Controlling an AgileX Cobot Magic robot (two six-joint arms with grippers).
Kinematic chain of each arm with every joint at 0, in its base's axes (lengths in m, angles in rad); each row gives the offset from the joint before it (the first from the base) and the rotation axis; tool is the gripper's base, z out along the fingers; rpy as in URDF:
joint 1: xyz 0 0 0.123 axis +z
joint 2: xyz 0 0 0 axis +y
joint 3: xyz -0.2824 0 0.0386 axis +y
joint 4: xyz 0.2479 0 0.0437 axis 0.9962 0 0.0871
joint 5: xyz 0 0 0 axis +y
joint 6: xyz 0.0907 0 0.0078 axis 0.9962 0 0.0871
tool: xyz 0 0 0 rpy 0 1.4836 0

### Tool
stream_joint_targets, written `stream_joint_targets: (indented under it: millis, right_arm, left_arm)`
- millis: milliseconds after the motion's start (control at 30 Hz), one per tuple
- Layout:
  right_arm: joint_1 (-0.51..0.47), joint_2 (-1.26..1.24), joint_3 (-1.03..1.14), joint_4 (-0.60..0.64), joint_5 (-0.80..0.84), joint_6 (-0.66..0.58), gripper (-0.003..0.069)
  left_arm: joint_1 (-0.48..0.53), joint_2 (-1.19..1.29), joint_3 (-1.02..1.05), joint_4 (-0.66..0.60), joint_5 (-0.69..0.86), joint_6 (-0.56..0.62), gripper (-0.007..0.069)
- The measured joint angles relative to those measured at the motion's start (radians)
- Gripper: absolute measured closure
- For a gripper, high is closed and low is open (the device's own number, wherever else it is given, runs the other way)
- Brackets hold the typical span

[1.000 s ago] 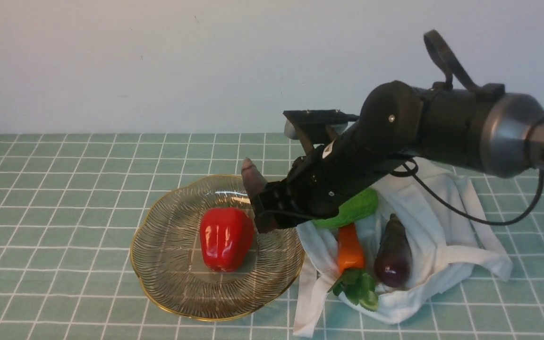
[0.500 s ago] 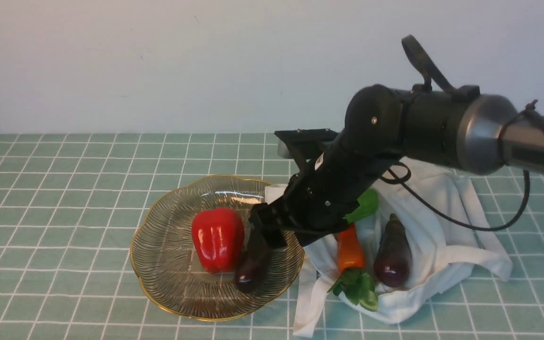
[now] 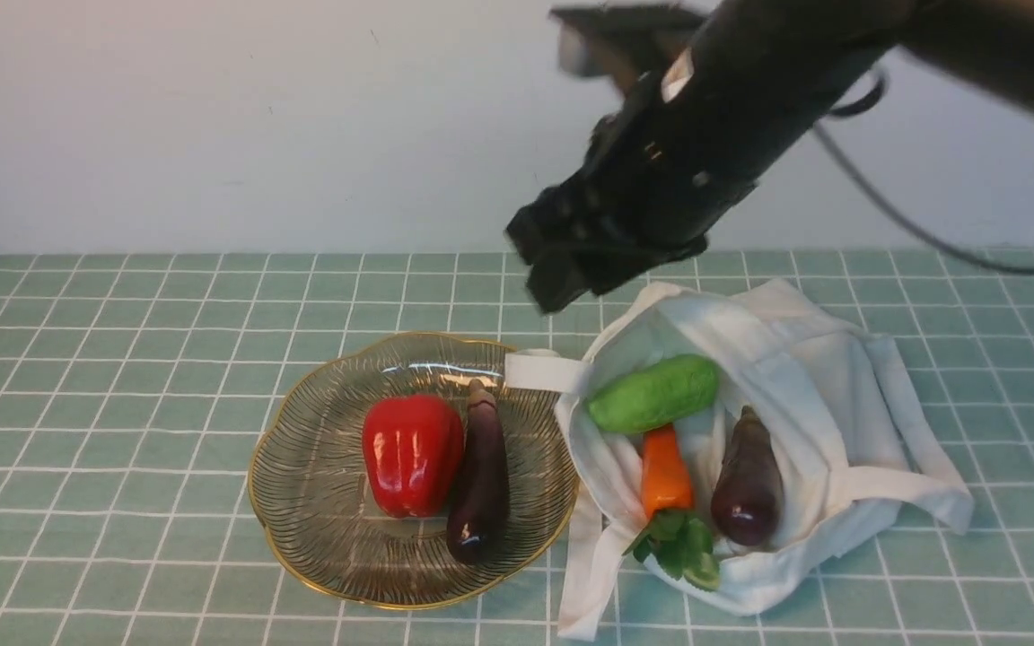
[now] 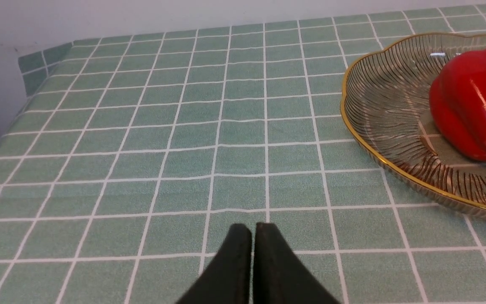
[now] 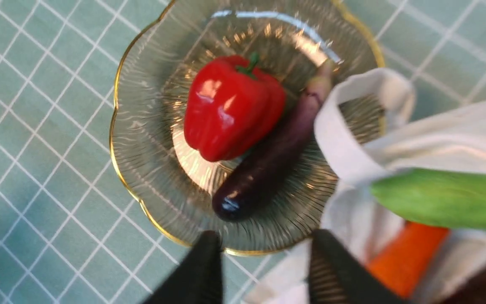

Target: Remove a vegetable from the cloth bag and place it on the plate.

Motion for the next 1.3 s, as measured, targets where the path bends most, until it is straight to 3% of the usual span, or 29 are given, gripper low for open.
stream_joint_targets:
  millis: [133, 333, 433, 467, 567, 667, 833, 1300]
  right_arm:
    - [0.0, -0.231, 0.14, -0.067, 0.007, 0.025, 0.0645]
    - [0.0, -0.567, 0.403, -0.174, 0.007, 0.047, 0.0672]
    - [0.0, -0.883, 0.714, -0.214, -0.256, 0.078, 0.0674]
    - [0.0, -0.883, 0.733, -0.216, -0.282, 0.08, 0.0674]
    - [0.0, -1.141, 1.023, -0.227, -0.735, 0.09, 0.0674]
    - [0.0, -1.295, 1.244, -0.227, -1.028, 0.067, 0.0674]
    - [0.0, -1.363, 1.335, -0.227, -1.108, 0.056, 0.0674]
    - [0.0, -1.367, 1.348, -0.227, -1.112, 0.054, 0.0674]
  left_arm:
    - [0.0, 0.0, 0.0, 0.0, 0.0, 0.0, 0.0629]
    - [0.0, 0.0, 0.0, 0.0, 0.0, 0.0, 0.0629]
    - [0.0, 0.0, 0.0, 0.0, 0.0, 0.0, 0.0629]
    - [0.0, 0.0, 0.0, 0.0, 0.0, 0.0, 0.0629]
    - [0.0, 0.0, 0.0, 0.0, 0.0, 0.0, 0.0629]
    - [0.0, 0.0, 0.0, 0.0, 0.0, 0.0, 0.0629]
    - [0.0, 0.0, 0.0, 0.0, 0.0, 0.0, 0.0629]
    - [0.0, 0.0, 0.0, 0.0, 0.0, 0.0, 0.0629]
